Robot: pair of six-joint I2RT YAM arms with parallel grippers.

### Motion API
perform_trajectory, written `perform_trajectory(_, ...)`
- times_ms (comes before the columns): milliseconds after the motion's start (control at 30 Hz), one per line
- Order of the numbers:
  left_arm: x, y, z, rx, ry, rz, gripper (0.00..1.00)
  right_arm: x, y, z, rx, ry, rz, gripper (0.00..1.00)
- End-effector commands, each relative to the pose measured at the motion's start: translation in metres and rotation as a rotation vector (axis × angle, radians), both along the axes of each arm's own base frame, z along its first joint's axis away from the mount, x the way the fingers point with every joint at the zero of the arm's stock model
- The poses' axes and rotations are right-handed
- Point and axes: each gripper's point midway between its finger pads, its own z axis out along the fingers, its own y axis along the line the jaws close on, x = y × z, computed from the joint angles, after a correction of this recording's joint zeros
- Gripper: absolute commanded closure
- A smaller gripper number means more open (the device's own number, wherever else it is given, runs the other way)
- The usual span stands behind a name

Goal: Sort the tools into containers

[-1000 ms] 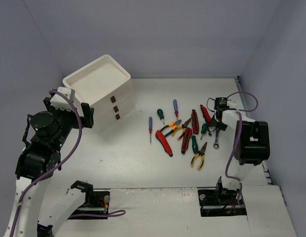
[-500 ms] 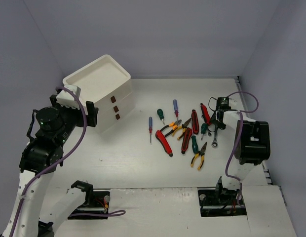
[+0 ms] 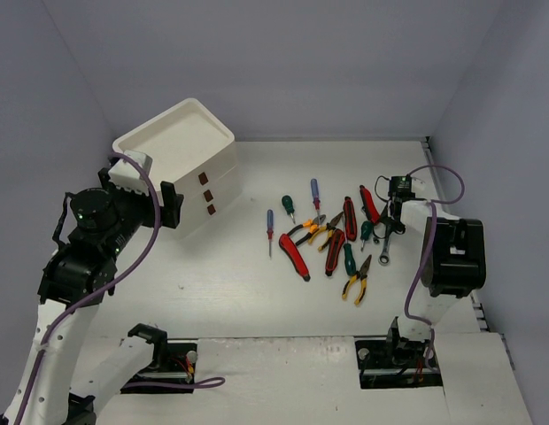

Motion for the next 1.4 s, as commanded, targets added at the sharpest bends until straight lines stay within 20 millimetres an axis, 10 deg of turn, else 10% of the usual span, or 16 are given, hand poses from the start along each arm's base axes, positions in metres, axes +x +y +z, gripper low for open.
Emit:
perform_trajectory(0,0.005,-0.013,0.016,-0.043,-0.042,-0.045,0.16,-0.096,0.022,-0.052,0.093,0.363,0.032,0.82)
perform_trajectory(133,0.006,-0.019,0.013,-0.057,-0.025,-0.063,0.16,-0.100,0.022,-0.053,0.091,0.373,0.038,1.00)
perform_trajectory(833,0.019,-0.055,0.009,-0.201,0.056,-0.142,0.16,-0.037,0.015,0.067,-0.050,-0.015,0.101,1.00)
perform_trajectory(1367,0.022,-0.066,0.009,-0.268,0.042,-0.170,0.16,-0.015,0.041,0.078,-0.082,-0.089,0.250,1.00)
